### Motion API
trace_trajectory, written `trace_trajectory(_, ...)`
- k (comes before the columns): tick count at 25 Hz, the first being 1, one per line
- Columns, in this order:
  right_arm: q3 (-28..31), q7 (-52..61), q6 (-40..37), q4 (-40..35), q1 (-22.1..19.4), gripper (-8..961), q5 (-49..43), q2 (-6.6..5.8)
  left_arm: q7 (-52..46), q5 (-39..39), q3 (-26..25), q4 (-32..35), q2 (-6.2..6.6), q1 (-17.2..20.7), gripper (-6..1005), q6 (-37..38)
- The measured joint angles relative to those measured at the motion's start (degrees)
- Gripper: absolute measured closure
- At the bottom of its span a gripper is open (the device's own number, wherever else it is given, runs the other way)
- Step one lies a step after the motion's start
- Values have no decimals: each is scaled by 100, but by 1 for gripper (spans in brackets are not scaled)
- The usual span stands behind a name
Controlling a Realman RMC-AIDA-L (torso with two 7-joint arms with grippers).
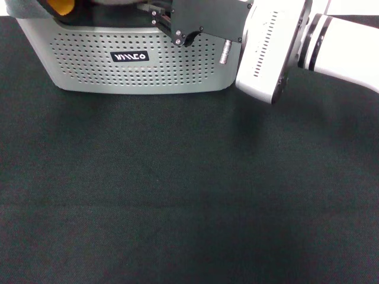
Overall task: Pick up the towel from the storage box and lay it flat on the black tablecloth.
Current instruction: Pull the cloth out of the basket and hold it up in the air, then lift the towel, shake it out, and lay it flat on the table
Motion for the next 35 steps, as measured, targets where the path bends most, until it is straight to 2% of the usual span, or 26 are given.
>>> trace_trajectory(1,0,0,-21,0,-1,503,0,0,0,0,2,-4,0,1,980,2)
trace_trajectory(4,0,0,-72,0,2,740,2,0,1,14,23,-9,0,1,980,3)
trace_trajectory(9,-90,0,-61,-31,18,914,4,0,2,36,32,-12,0,1,980,3)
trace_trajectory(16,-89,57,8,-88,-71,944,7,0,1,47,12,-92,0,-15,980,69)
trace_trajectory(20,-43,115,7,-393,-405,944,19,-1,1,88,30,-172,47,-15,980,77)
trace_trajectory(23,-64,395,-11,-855,-814,944,-12,-7,-15,92,27,-324,191,11,980,265)
trace_trajectory(25,-118,751,-45,-1280,-1166,944,-125,-40,-60,96,27,-437,333,40,980,522)
trace_trajectory(26,-141,952,-66,-1500,-1346,943,-230,-51,-119,133,40,-494,444,56,980,722)
trace_trajectory(28,-118,1415,-179,-2049,-1869,943,-576,-86,-196,313,60,-524,539,26,980,962)
trace_trajectory(29,-75,1742,-318,-2409,-2286,943,-856,-120,-248,477,70,-510,586,-25,980,1086)
trace_trajectory(32,106,2468,-856,-3180,-3200,943,-1505,-256,-323,709,317,-406,682,-89,980,1226)
trace_trajectory(33,203,2727,-1070,-3428,-3523,943,-1787,-302,-329,699,473,-379,739,-77,980,1230)
trace_trajectory(35,427,3226,-1382,-3774,-4005,943,-2260,-332,-330,541,807,-349,929,-23,980,1234)
